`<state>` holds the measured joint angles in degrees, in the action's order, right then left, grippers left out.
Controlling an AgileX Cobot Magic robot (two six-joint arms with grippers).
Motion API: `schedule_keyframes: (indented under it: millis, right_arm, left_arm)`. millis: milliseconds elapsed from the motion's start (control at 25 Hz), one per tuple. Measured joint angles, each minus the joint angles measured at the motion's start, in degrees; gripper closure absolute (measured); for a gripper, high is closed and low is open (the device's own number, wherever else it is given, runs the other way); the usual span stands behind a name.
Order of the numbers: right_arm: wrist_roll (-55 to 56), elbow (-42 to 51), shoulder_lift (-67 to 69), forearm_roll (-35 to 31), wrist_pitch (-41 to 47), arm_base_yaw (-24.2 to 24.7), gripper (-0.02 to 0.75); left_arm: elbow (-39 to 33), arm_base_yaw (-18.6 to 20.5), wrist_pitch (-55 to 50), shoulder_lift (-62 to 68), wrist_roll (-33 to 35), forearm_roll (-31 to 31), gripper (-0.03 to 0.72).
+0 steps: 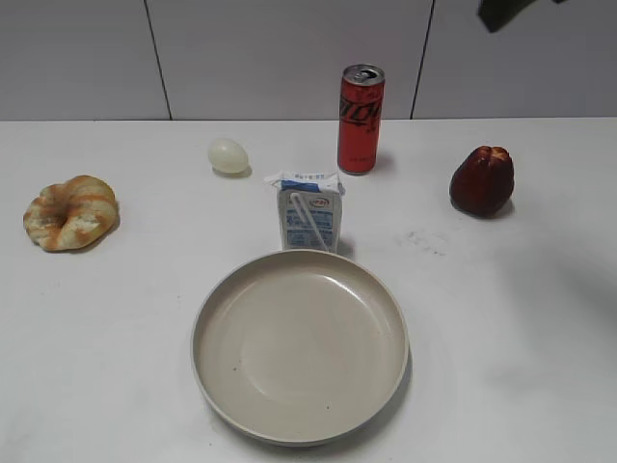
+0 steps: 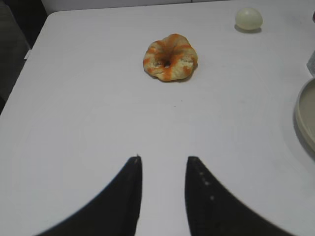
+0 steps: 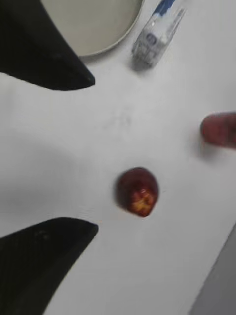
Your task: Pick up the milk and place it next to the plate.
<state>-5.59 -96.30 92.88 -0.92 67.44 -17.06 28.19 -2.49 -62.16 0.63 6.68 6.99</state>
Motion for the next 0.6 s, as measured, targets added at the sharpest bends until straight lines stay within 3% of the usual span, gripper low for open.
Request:
schedule_keyframes:
  millis: [360,600]
  right_arm:
    - [6.49,23.46,-21.01,0.92,-0.14,1.71,0.144]
    - [7.23,42.7,-38.95,0.92,-5.28,1.71,0.144]
  left_arm:
    - [0.0,0.0,0.0,0.0,0.0,0.0,0.452]
    - [0.0,0.0,0.0,0.0,0.0,0.0,0.452]
